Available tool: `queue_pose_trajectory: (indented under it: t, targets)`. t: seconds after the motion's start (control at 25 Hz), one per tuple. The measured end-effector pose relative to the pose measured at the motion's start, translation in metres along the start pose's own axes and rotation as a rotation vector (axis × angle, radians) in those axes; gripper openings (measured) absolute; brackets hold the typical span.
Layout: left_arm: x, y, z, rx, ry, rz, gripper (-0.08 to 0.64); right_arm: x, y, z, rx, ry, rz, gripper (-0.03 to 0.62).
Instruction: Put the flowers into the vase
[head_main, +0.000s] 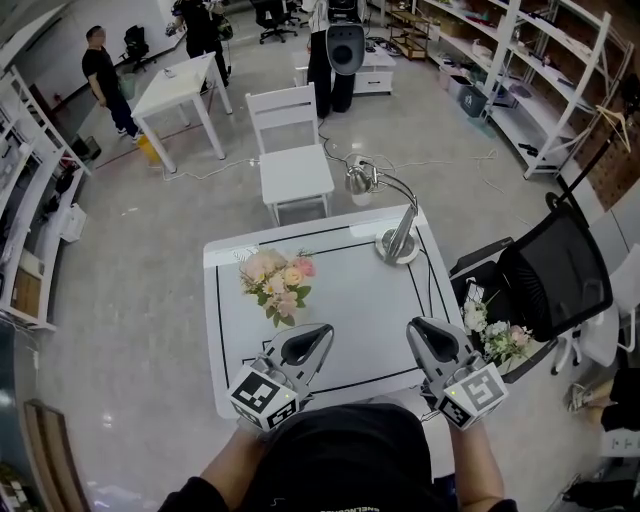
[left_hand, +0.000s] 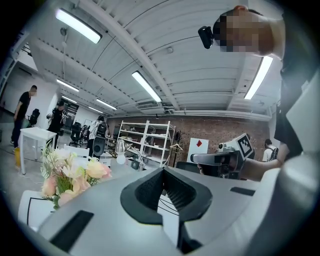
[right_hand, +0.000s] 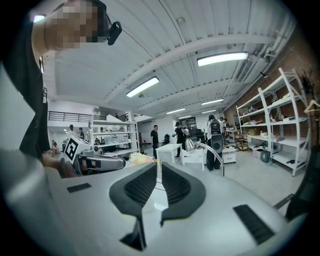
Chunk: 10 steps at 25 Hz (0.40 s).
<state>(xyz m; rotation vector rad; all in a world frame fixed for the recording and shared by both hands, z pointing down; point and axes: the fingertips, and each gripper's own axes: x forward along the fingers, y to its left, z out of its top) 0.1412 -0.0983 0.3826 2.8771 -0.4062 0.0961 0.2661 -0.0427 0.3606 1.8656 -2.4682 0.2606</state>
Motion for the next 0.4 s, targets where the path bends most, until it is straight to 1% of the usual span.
queue_pose_trajectory:
  t: [0.4]
  targets:
    - [0.002, 0.001, 0.0009, -0.005, 0.003, -0.001, 0.006, 0.0077, 0.0001, 0.0007, 0.007, 0.006, 0.014, 0.04]
